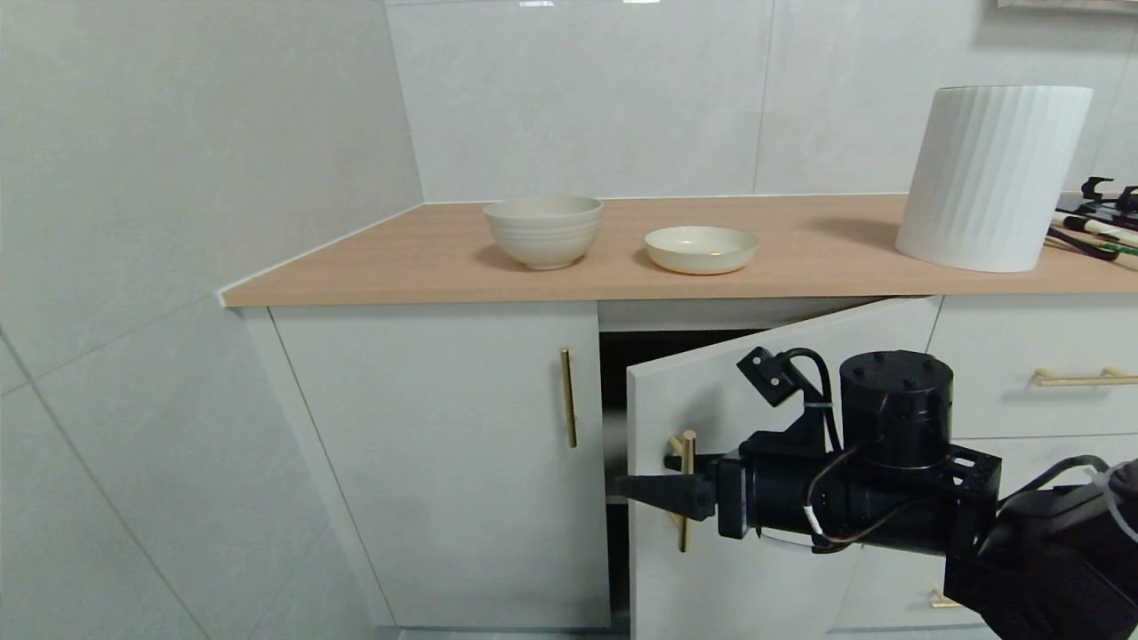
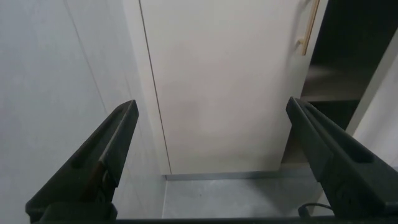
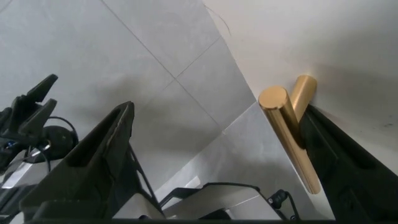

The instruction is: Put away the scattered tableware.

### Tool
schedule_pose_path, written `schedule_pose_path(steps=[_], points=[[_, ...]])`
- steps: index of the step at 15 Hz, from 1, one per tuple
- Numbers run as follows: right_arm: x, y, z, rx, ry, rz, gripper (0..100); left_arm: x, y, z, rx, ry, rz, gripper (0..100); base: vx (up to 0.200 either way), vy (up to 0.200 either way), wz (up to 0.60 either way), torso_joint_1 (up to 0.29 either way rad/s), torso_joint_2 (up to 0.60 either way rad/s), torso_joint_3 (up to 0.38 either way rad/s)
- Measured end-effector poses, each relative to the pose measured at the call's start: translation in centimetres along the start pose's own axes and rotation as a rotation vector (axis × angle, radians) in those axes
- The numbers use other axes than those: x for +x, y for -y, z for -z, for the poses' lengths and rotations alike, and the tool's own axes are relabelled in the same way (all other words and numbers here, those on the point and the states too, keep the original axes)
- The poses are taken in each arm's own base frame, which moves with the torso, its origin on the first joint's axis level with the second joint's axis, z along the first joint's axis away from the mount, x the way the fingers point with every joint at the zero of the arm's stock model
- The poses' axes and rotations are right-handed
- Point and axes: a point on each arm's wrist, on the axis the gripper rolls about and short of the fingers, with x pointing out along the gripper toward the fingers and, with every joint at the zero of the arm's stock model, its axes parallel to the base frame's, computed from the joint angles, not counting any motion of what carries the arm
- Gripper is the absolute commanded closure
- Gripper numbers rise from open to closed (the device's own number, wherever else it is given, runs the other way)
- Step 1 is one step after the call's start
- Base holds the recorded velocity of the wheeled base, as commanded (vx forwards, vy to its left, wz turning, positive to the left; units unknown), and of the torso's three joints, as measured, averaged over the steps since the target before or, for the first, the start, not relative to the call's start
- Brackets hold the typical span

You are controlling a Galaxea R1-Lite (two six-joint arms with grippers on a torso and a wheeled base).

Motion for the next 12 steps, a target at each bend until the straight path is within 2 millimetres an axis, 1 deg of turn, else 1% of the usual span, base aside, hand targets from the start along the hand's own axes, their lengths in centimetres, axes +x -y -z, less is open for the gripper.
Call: schedule_pose_path(steps=[3, 5, 6, 7, 8, 9, 10, 11, 12], points=[[-0.3, -0.3, 0.3, 0.0, -0.005, -0.006, 0, 0.0, 0.0, -0.1, 0.0, 0.004, 0.013, 0, 0.0, 0.0, 0.0, 0.0, 0.0, 0.0], [-0.4, -0.3, 0.5, 0.002, -0.01, -0.007, 0, -0.3, 0.2, -0.9, -0.021, 0.028, 0.079, 0, 0.0, 0.0, 0.0, 0.0, 0.0, 0.0], [-0.4, -0.4, 0.5, 0.002, -0.011, -0.008, 0, -0.8, 0.3, -2.4, -0.045, 0.058, 0.134, 0, 0.0, 0.0, 0.0, 0.0, 0.0, 0.0], [-0.5, -0.4, 0.5, 0.003, -0.013, -0.009, 0, -1.4, 0.4, -4.4, -0.067, 0.084, 0.208, 0, 0.0, 0.0, 0.0, 0.0, 0.0, 0.0], [-0.5, -0.4, 0.5, 0.003, -0.013, -0.01, 0, -1.7, 0.5, -6.3, -0.082, 0.085, 0.267, 0, 0.0, 0.0, 0.0, 0.0, 0.0, 0.0], [-0.5, -0.4, 0.5, 0.003, -0.012, -0.011, 0, -1.6, 0.6, -8.2, -0.094, 0.069, 0.319, 0, 0.0, 0.0, 0.0, 0.0, 0.0, 0.0], [-0.6, -0.4, 0.5, 0.003, -0.012, -0.012, 0, -0.9, 0.6, -10.3, -0.106, 0.038, 0.369, 0, 0.0, 0.0, 0.0, 0.0, 0.0, 0.0], [-0.6, -0.5, 0.4, 0.003, -0.012, -0.012, 0, 0.1, 0.7, -12.2, -0.119, -0.003, 0.424, 0, 0.0, 0.0, 0.0, 0.0, 0.0, 0.0], [-0.6, -0.5, 0.4, 0.002, -0.011, -0.013, 0, 1.5, 0.7, -14.0, -0.135, -0.052, 0.485, 0, 0.0, 0.0, 0.0, 0.0, 0.0, 0.0]])
